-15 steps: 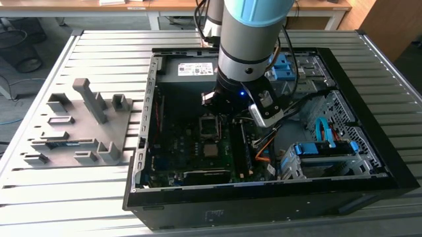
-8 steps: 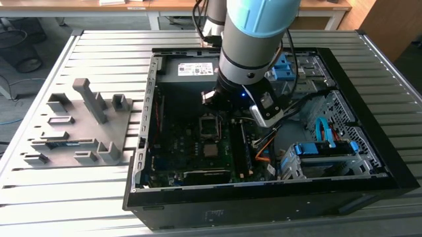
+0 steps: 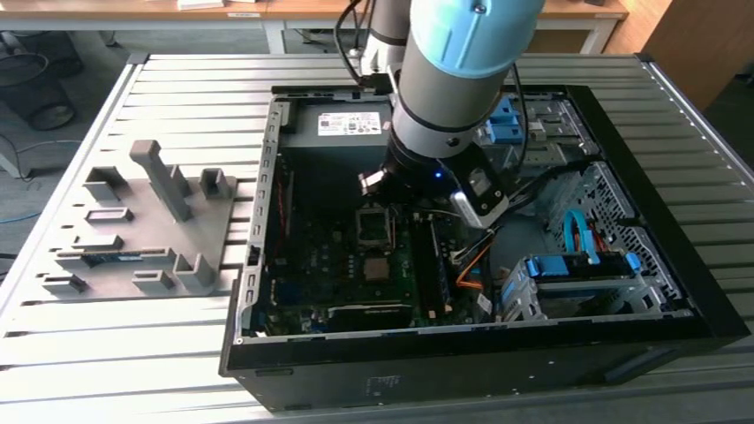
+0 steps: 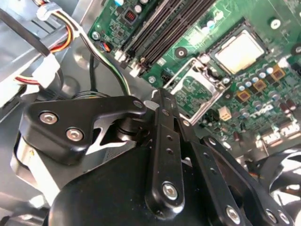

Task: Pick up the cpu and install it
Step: 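Close the cpu cover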

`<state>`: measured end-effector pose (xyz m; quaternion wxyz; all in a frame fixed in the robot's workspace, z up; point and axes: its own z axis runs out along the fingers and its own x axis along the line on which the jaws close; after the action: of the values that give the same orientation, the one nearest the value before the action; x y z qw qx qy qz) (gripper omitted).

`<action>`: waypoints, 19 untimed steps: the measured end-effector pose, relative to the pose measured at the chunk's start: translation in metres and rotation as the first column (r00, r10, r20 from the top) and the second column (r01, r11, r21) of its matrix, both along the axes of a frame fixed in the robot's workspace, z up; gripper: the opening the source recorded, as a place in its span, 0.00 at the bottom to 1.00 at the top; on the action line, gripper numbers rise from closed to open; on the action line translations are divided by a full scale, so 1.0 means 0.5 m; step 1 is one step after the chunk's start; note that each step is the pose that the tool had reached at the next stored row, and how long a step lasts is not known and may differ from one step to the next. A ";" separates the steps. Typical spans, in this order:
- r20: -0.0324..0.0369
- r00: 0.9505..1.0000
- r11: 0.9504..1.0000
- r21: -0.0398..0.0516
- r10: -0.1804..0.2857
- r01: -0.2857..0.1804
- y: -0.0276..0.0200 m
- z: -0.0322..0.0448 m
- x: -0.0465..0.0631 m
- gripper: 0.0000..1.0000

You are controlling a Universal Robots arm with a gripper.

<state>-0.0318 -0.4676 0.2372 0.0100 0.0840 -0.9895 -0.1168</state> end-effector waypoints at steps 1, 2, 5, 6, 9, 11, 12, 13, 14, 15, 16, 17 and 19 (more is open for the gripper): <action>0.000 1.000 1.000 0.000 0.006 -0.006 0.0000 -0.002 0.003 0.10; 0.000 1.000 1.000 0.000 0.009 -0.009 0.0001 -0.005 0.006 0.10; 0.000 1.000 1.000 0.000 0.017 -0.017 0.0004 -0.012 0.021 0.10; 0.000 1.000 1.000 0.000 0.019 -0.019 0.0004 -0.014 0.026 0.10; 0.000 0.999 0.999 0.000 0.044 -0.044 0.0005 -0.018 0.030 0.10; 0.000 0.997 0.997 0.000 0.080 -0.080 0.0005 -0.018 0.030 0.10; 0.000 0.995 0.995 0.000 0.097 -0.097 0.0004 -0.018 0.030 0.10; 0.000 0.993 0.993 0.000 0.117 -0.117 0.0005 -0.018 0.030 0.10; 0.000 0.991 0.991 0.000 0.134 -0.134 0.0005 -0.018 0.030 0.10; 0.000 0.989 0.989 -0.001 0.149 -0.149 0.0004 -0.018 0.030 0.10; -0.001 0.987 0.987 -0.006 0.158 -0.158 0.0004 -0.018 0.030 0.10; -0.002 0.986 0.986 -0.013 0.167 -0.167 0.0004 -0.018 0.030 0.10; -0.006 0.984 0.983 -0.035 0.179 -0.179 0.0005 -0.019 0.030 0.10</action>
<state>-0.0167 -0.4673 0.2280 0.0233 0.1723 -0.9799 -0.0981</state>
